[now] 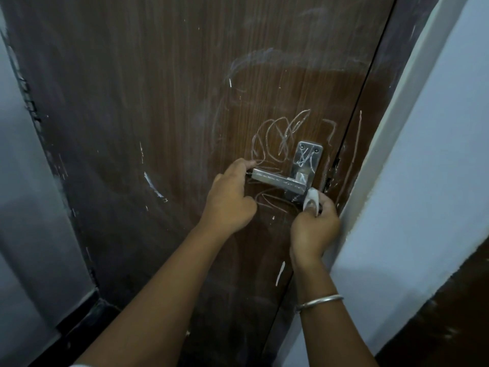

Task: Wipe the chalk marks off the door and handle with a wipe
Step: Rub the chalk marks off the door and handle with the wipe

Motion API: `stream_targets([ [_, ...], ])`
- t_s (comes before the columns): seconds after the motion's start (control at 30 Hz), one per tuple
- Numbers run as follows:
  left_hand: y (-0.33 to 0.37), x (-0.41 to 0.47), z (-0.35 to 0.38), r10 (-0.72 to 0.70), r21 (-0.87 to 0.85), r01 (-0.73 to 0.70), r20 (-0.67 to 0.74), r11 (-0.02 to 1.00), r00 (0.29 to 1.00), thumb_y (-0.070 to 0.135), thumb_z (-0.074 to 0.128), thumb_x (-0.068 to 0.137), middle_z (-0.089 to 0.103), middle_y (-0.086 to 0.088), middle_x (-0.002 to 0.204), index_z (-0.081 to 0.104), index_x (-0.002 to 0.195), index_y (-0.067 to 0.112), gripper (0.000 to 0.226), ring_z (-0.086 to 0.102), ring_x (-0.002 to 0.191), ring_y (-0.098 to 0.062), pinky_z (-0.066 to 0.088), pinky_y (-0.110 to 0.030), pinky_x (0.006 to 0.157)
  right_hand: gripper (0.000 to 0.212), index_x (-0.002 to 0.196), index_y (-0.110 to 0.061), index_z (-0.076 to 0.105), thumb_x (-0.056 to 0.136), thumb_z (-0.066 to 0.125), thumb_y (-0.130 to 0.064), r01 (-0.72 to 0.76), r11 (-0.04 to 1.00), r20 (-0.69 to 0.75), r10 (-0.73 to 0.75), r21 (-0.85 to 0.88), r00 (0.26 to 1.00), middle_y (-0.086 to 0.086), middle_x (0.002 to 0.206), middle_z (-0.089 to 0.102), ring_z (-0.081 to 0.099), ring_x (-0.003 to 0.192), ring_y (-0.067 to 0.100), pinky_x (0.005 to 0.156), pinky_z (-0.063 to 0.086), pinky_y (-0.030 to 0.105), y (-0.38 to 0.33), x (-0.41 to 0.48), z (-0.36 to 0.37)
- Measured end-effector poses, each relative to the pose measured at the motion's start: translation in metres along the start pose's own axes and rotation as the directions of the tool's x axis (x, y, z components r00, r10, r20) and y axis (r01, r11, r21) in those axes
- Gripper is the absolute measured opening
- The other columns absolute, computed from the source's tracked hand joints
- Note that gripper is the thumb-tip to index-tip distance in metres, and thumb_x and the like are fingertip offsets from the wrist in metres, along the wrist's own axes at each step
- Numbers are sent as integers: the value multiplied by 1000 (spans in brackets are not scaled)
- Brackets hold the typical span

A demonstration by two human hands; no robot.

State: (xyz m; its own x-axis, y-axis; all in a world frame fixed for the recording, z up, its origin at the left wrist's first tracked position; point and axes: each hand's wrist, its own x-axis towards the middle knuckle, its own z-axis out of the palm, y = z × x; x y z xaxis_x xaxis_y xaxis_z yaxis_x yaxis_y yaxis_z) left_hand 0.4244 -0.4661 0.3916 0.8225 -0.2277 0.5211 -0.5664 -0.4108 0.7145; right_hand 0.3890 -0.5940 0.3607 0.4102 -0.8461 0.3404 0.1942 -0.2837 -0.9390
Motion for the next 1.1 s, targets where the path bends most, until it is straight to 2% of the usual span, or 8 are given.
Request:
stream_targets([
  [0.1, 0, -1, 0, 11, 3, -11, 6, 1000, 1000, 1, 52, 65, 61, -12, 104, 46, 127, 26, 67, 52, 75, -30, 41, -32, 65, 26, 118, -17, 61, 95, 50, -11, -210, 952, -34, 223, 221, 974, 0, 112, 63, 58, 104, 15, 91, 49, 30, 3, -15, 6],
  [0.27, 0, -1, -2, 22, 13, -22, 13, 1000, 1000, 0, 49, 67, 60, -10, 104, 45, 128, 24, 66, 47, 73, -26, 39, -33, 64, 27, 117, -18, 60, 95, 47, -8, -481, 603, 66, 579, 636, 813, -1, 108, 60, 57, 100, 13, 76, 49, 22, -9, -21, 23],
  [0.4, 2, -1, -2, 20, 26, -20, 8, 999, 1000, -3, 50, 68, 59, -6, 98, 44, 129, 23, 67, 52, 76, -32, 40, -33, 65, 22, 108, -17, 62, 94, 50, -5, -531, 400, 139, 687, 747, 713, -3, 94, 56, 55, 90, 12, 68, 47, 22, -18, -20, 26],
  [0.57, 2, -3, 0, 22, 7, -22, 14, 1000, 1000, -4, 49, 69, 55, -1, 117, 43, 131, 23, 68, 53, 79, -33, 41, -33, 66, 12, 98, -14, 56, 93, 51, -4, -683, 159, 376, 735, 713, 564, 1, 90, 50, 50, 84, 12, 58, 41, 21, -23, -21, 32],
  [0.77, 4, -3, -4, 22, 20, -22, 28, 1000, 999, -3, 50, 68, 60, -12, 104, 43, 130, 23, 68, 46, 70, -27, 40, -33, 63, 28, 119, -14, 53, 92, 54, -7, -675, 58, 437, 721, 735, 538, 9, 115, 50, 49, 84, 16, 61, 43, 24, -19, -18, 23],
  [0.87, 5, -4, -3, 20, 16, -21, 26, 1000, 999, -4, 51, 68, 56, -6, 115, 43, 130, 22, 68, 50, 75, -29, 44, -36, 67, 22, 114, -12, 54, 93, 50, -5, -730, 58, 490, 704, 681, 514, 10, 119, 50, 49, 83, 15, 59, 41, 23, -21, -20, 28],
  [1.0, 3, -4, -4, 19, 28, -20, 31, 999, 999, -3, 51, 68, 58, -6, 107, 42, 130, 24, 69, 45, 72, -21, 42, -34, 66, 18, 109, -10, 56, 93, 50, -3, -774, 50, 557, 666, 631, 497, 9, 115, 52, 49, 83, 14, 61, 41, 22, -18, -21, 28],
  [1.1, 6, -5, -6, 29, 28, -30, 43, 999, 999, -2, 53, 68, 58, -9, 102, 42, 130, 24, 68, 44, 72, -20, 41, -35, 65, 27, 120, -9, 54, 93, 51, -5, -772, 36, 570, 653, 635, 499, 10, 118, 52, 48, 80, 13, 64, 41, 21, -18, -21, 29],
])
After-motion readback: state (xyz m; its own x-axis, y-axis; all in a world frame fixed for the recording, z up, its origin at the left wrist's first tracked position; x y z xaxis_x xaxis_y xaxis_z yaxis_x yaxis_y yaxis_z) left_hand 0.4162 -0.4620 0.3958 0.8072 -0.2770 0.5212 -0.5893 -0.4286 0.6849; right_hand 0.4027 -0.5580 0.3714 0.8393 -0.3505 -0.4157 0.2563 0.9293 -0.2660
